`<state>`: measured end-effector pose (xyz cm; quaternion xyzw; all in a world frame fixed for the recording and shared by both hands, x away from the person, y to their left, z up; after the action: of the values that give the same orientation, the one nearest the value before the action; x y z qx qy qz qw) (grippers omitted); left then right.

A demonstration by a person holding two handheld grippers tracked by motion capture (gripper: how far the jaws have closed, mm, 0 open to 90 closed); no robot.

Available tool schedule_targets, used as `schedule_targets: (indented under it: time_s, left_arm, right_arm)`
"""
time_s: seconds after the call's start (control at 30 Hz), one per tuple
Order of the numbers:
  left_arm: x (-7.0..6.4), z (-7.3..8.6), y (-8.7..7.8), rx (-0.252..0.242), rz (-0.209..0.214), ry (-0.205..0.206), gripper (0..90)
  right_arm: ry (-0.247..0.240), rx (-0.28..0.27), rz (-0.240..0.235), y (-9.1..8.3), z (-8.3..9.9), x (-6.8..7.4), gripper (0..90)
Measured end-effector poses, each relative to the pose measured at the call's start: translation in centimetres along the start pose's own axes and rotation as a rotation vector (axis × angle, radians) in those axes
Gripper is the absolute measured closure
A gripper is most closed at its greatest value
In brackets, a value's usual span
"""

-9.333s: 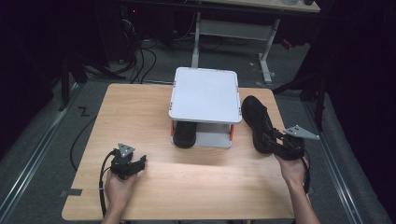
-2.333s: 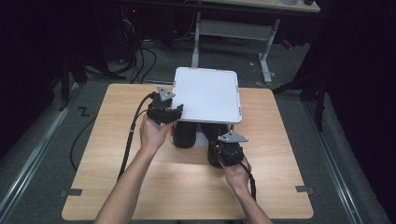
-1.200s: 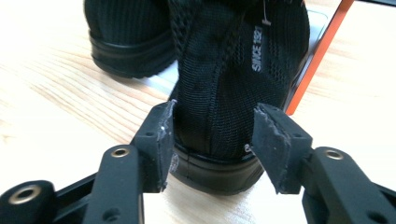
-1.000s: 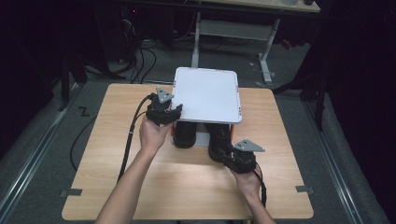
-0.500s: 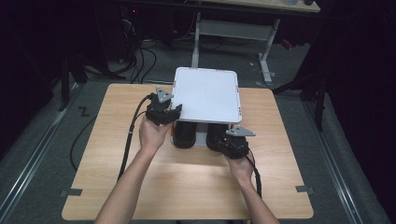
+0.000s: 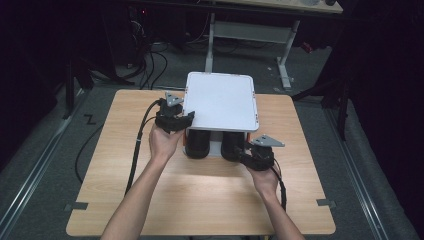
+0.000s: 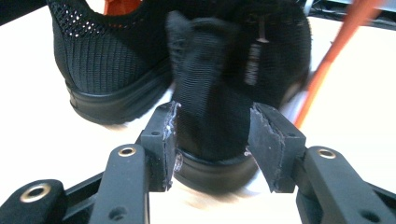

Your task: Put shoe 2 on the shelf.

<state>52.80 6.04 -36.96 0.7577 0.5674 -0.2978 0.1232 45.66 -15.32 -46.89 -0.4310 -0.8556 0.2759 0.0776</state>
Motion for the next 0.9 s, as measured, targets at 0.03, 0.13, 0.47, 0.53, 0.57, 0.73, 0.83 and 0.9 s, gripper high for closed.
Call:
schedule_targets:
  time_s: [0.03,0.13,0.47,0.53,0.57,0.73,0.83,0.9]
  left_arm:
    - [0.0,0.0,0.0,0.002,0.0,0.001,50.2]
    - [0.0,-0.1,0.0,0.006,-0.004,-0.004,48.6]
    - [0.2,-0.8,-1.5,-0.001,0.024,-0.049,38.8]
    - [0.4,-1.0,-2.0,0.0,0.026,-0.047,38.2]
    - [0.4,-1.0,-2.0,0.0,0.026,-0.047,37.8]
    - [0.6,-1.4,-3.3,-0.006,0.044,-0.06,36.8]
    - [0.8,-1.5,-4.2,-0.013,0.053,-0.046,35.8]
    - [0.8,-1.5,-4.4,-0.015,0.054,-0.046,35.6]
  right_arm:
    - [0.003,-0.002,0.002,-0.5,0.1,-0.4,52.4]
    - [0.015,-0.01,0.011,-1.5,0.2,-1.2,52.2]
    - [0.042,-0.044,0.106,-5.5,1.7,-5.4,49.5]
    - [0.055,-0.047,0.12,-5.9,2.1,-6.0,49.2]
    - [0.06,-0.051,0.124,-6.0,2.3,-6.2,49.0]
    - [0.07,-0.056,0.141,-6.7,3.1,-7.1,48.0]
    - [0.083,-0.061,0.143,-7.2,3.4,-7.4,47.6]
    - [0.085,-0.064,0.146,-7.3,3.4,-7.5,47.7]
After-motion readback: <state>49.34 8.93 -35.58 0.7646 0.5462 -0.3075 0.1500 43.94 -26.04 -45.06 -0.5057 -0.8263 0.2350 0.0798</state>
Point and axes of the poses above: each handheld gripper's, and its own axes: y roughly forward along the jaws, z roughly out of its underside, x roughly to its left, the point moved 6 cm from there along y, roughly forward along the jaws, and after that the axes turned 10 degrees about -y, right-handed, at the moved point
